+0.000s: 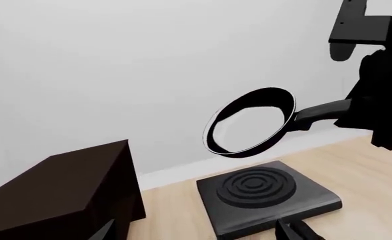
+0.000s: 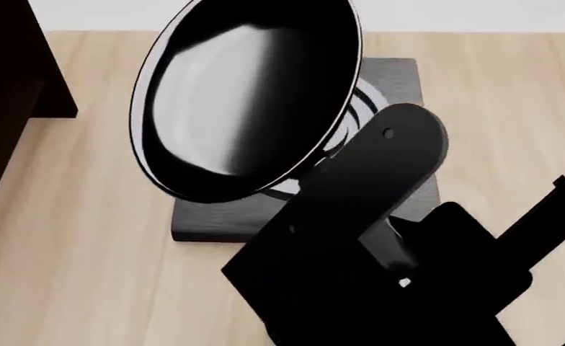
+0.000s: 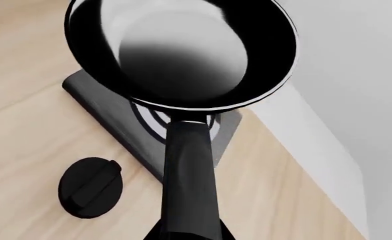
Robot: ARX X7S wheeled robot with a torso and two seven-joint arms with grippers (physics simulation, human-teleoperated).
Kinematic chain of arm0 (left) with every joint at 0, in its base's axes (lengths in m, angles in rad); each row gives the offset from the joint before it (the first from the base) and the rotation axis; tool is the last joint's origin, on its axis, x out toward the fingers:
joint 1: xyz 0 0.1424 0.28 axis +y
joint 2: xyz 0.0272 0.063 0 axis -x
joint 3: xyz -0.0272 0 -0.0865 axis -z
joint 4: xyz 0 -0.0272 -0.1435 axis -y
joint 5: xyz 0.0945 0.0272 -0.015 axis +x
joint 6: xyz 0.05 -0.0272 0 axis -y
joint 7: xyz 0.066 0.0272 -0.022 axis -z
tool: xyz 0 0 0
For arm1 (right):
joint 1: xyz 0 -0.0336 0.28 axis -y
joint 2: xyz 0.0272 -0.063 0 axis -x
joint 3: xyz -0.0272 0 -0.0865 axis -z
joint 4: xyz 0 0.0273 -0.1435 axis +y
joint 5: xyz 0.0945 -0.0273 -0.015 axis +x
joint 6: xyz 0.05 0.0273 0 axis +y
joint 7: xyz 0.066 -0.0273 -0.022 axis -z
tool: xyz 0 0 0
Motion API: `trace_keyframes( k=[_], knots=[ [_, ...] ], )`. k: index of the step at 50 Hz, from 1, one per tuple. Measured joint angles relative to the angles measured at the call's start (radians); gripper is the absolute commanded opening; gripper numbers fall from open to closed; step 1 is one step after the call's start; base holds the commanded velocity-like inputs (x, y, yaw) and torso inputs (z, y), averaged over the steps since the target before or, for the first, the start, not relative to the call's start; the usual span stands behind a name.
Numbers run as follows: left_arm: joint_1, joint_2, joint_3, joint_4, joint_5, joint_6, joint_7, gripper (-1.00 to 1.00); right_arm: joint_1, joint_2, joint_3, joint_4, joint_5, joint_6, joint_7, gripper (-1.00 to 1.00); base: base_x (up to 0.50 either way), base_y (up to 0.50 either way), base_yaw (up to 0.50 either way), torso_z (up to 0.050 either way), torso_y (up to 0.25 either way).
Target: Put the frying pan under the cabinet shelf.
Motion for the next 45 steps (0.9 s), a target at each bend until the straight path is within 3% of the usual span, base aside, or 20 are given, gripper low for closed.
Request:
trace_keyframes(
  k=[45],
  knots=[
    [-0.001, -0.005, 0.025, 0.0, 0.035, -0.019, -0.013, 1.0, -0.044, -0.173, 0.015, 0.113, -0.179, 0.024, -0.194, -1.0, 0.0, 0.0, 0.0, 0.015, -0.105]
  ],
)
